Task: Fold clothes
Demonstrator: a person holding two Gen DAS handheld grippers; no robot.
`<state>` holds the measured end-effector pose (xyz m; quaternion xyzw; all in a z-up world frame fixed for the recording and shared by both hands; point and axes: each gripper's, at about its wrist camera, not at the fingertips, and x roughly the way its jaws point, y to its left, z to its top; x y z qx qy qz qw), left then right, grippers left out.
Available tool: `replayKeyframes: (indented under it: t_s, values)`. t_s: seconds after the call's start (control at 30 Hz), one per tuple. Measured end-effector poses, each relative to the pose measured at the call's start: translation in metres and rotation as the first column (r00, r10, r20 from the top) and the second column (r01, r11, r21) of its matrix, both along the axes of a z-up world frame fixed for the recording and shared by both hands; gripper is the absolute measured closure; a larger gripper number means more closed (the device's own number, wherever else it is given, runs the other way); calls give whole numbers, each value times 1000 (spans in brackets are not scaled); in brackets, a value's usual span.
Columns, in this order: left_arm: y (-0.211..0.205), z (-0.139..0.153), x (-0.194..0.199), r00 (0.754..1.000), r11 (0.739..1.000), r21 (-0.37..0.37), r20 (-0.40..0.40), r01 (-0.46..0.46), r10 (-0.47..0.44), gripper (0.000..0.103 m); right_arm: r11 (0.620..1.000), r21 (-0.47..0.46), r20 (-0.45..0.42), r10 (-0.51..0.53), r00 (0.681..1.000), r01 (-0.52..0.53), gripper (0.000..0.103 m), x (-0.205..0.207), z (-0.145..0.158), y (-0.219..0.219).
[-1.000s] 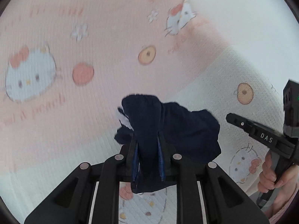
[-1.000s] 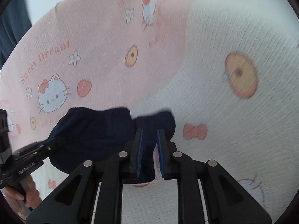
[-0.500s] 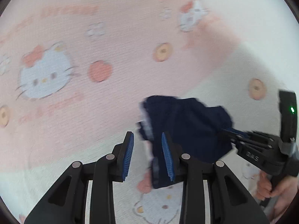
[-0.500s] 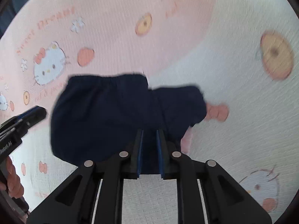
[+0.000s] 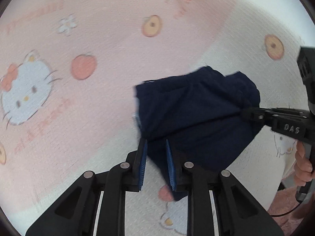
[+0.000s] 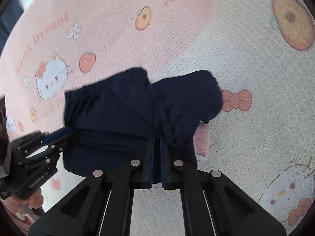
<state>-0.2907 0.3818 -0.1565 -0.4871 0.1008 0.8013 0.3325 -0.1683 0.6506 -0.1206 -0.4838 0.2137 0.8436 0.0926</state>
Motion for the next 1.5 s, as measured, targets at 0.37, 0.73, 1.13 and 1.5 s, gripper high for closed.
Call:
replayKeyframes:
  t_s: [0.37, 0.73, 1.13, 1.5]
  values:
    - [-123, 69, -16, 951, 955, 29, -78, -296, 298, 48, 980, 147, -73, 144, 987, -132, 20, 4, 60, -128]
    - [-266, 122, -9, 817, 839, -16, -239, -543, 524, 41, 964, 158, -65, 228, 972, -215, 4, -46, 107, -291]
    - [-371, 179, 127, 740, 770, -54, -328, -635, 587, 40, 931, 205, -49, 317, 947, -301, 1, 31, 157, -398]
    - [-416, 172, 274, 761, 780, 1, -218, -626, 611, 40, 938, 235, -133, 290, 948, -254, 1, 189, 177, -411]
